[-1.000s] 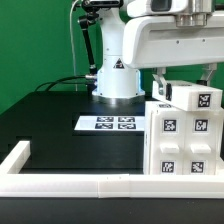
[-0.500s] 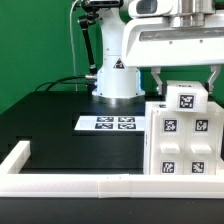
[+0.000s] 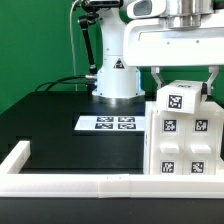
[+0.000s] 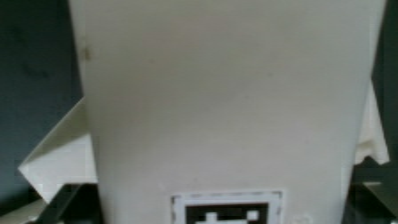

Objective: Assemble cabinet

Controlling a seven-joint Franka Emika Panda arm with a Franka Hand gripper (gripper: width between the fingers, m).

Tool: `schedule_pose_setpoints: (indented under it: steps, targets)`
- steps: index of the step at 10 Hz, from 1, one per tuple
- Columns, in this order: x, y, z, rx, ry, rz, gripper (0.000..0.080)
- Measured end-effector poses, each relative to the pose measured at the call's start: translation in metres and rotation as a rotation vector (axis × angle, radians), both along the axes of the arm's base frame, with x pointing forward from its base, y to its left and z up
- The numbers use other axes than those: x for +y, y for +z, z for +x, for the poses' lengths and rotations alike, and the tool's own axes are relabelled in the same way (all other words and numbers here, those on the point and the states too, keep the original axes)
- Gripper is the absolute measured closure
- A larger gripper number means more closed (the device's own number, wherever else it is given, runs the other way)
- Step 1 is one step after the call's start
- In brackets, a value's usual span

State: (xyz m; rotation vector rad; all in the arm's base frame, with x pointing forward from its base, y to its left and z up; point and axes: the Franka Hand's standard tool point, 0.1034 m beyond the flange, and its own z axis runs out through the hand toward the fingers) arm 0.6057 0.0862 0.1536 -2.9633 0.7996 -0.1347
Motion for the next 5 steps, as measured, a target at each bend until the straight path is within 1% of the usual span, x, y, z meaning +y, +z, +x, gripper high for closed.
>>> schedule_pose_setpoints:
  steps: [1, 3, 5]
  targets:
    - [0.0002, -0.0002, -0.0003, -0.012, -0.126, 0.020, 0.0240]
    - [0.0020, 0.0007, -0.0005, -0.019, -0.307, 0.043, 0.0240]
    - [0.0019, 0.0006, 0.0003, -0.011, -0.526, 0.087, 0.0240]
